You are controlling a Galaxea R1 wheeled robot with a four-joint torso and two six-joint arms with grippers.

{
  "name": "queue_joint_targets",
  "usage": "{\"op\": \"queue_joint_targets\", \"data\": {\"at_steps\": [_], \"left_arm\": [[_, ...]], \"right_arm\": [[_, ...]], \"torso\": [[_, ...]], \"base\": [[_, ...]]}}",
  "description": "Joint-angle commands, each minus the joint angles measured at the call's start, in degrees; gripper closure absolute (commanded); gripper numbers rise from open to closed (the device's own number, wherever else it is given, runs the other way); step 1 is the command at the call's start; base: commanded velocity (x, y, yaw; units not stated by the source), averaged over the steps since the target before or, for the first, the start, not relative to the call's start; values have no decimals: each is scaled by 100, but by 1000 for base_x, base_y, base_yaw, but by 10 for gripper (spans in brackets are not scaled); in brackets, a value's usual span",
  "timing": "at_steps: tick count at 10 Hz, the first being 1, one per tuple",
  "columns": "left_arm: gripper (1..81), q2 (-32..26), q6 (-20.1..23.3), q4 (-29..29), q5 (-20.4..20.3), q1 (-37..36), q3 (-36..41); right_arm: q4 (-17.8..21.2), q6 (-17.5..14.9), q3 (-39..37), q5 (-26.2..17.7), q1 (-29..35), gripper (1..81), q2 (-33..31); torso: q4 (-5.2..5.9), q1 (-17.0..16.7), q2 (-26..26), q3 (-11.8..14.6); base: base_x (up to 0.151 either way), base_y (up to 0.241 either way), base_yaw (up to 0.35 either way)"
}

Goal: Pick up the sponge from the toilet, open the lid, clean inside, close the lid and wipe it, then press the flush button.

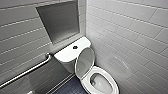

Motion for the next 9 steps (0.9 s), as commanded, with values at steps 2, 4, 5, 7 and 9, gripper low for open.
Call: {"op": "queue_joint_targets", "data": {"at_steps": [2,4,5,7,9], "left_arm": [[10,-243,13,-699,676,-1212,162],[10,-261,13,-1216,667,-1748,21],[10,-252,13,-1707,649,-1977,-136],[10,-129,13,-2421,641,-2381,-506],[10,55,13,-3036,570,-2724,-804]], "right_arm": [[-198,1,15,-470,-177,811,-86],[-259,-8,111,-452,-255,811,-86],[-285,1,243,-365,-273,811,-130],[-277,36,445,-276,-282,811,-191],[-285,36,524,-276,-282,811,-174]], "torso": [[0,0,0,0],[-2,0,2,0],[-2,0,2,0],[-2,0,2,0],[-2,0,4,0]], "base": [[0,0,0],[0,0,0],[0,0,0],[0,0,0],[0,0,0]]}}
